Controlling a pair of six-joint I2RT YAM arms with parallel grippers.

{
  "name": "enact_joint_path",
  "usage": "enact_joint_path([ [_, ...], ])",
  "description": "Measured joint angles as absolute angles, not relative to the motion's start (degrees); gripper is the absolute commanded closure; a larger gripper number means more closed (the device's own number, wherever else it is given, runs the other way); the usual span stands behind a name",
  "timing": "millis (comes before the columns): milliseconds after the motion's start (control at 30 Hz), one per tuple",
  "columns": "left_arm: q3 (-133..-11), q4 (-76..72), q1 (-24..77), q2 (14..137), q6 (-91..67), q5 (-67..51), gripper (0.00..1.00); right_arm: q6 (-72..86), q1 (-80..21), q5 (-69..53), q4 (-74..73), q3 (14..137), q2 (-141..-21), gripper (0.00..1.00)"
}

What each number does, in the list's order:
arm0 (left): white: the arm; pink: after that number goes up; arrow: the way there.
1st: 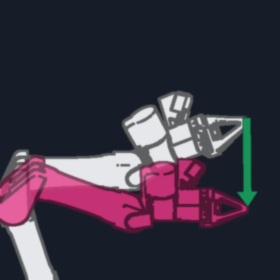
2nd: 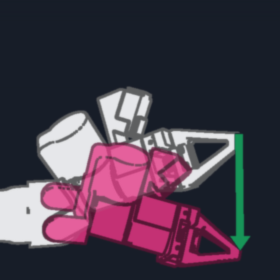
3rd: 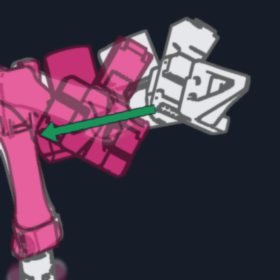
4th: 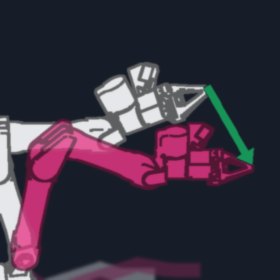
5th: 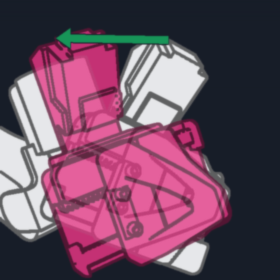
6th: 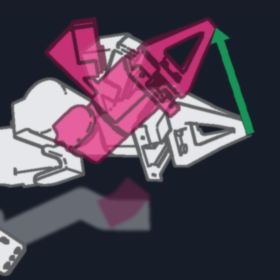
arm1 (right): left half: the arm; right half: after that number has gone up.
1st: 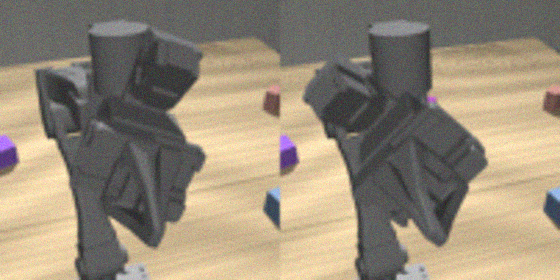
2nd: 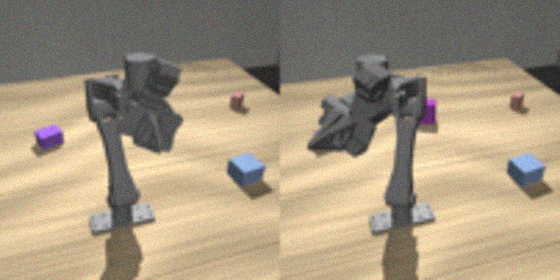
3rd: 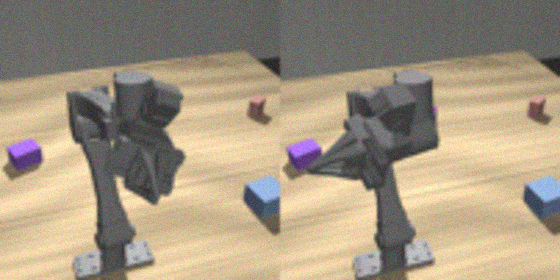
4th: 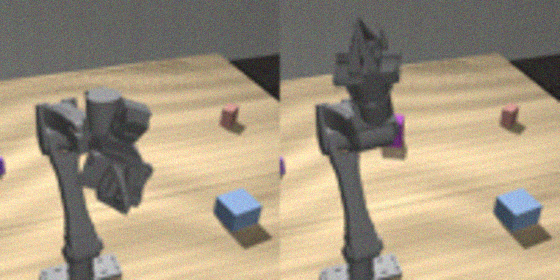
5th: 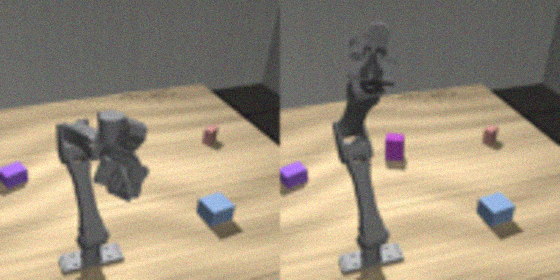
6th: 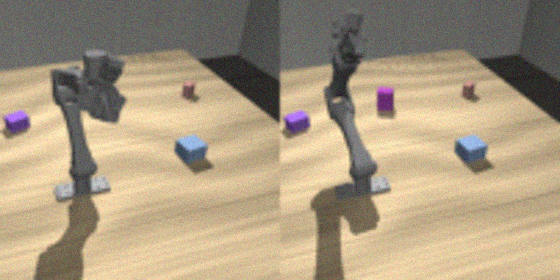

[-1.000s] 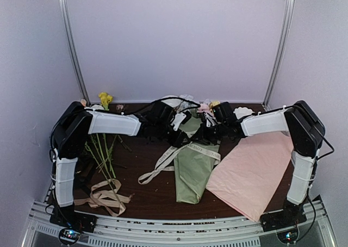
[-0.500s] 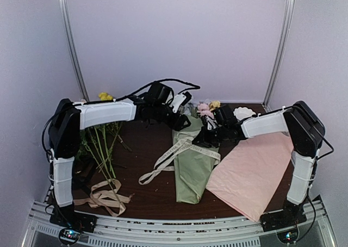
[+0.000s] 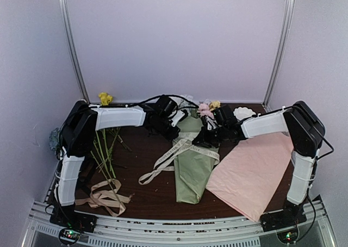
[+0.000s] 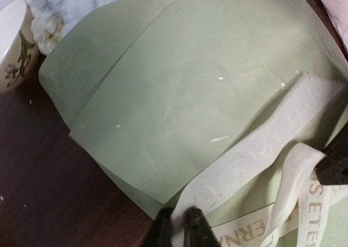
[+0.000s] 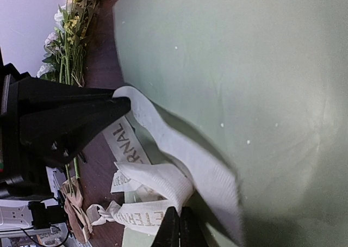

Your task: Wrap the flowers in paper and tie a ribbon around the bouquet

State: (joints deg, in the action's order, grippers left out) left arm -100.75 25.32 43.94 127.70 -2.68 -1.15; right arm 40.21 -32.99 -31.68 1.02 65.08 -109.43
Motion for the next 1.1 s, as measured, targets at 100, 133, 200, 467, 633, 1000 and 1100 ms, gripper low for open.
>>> enact_joint_path([
  [100, -99.6, 24.4, 43.9, 127.3, -2.8, 0.4, 1.00, 39.9, -32.8, -31.7, 0.6, 65.1, -109.3, 1.00],
  [133, -98.1, 23.5, 43.9, 126.7, -3.2, 1.4, 1.00, 39.7, -32.6, -31.6, 0.2, 65.1, -109.2, 1.00],
  [200, -94.1, 22.0, 43.9, 124.6, -4.0, 3.2, 1.00, 39.1, -31.6, -31.2, -0.7, 65.0, -108.5, 1.00],
  [467, -71.5, 14.6, 43.9, 105.2, -8.5, 8.6, 1.00, 37.2, -24.1, -29.1, -2.2, 64.3, -106.0, 1.00],
  [633, -58.1, 10.1, 43.9, 91.5, -14.2, 10.7, 1.00, 36.6, -23.7, -28.2, -3.5, 64.1, -106.2, 1.00],
  [1000, -33.2, 8.7, 46.6, 65.8, -27.1, 15.8, 1.00, 36.4, -22.8, -27.1, -3.9, 64.1, -108.5, 1.00],
  [1100, -31.4, 8.9, 50.5, 62.5, -29.1, 18.1, 1.00, 36.3, -22.9, -27.1, -3.9, 64.1, -108.5, 1.00],
])
